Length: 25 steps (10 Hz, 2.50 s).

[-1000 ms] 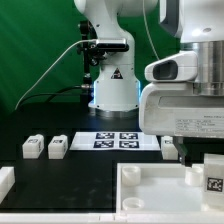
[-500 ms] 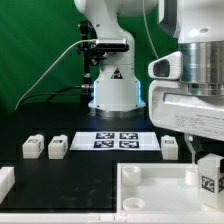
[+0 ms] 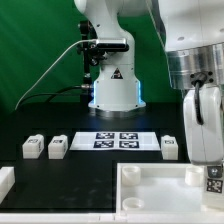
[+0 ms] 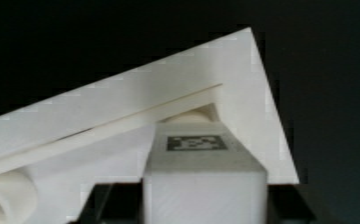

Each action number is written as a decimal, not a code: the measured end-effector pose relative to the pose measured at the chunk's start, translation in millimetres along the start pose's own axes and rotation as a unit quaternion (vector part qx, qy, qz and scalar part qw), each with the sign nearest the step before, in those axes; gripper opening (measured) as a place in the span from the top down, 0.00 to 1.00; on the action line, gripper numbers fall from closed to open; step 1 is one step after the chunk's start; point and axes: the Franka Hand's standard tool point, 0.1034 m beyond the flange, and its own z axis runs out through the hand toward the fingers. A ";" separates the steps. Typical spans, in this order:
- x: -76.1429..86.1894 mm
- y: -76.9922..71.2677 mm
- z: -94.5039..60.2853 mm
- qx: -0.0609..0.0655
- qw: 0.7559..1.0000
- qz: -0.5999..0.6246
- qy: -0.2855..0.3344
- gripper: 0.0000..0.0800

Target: Assemble one leg

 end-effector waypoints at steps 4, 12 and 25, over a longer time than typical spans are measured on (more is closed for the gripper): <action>0.9 4.4 6.3 0.001 0.938 -0.347 0.007 0.19; 5.3 -4.1 2.1 -0.026 0.791 -0.610 0.034 0.45; -12.5 0.5 5.4 -0.002 0.838 -0.542 0.066 0.20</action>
Offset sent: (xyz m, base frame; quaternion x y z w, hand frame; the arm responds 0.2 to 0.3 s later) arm 0.0000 0.0000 0.0000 0.0000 0.0000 -0.2667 0.9638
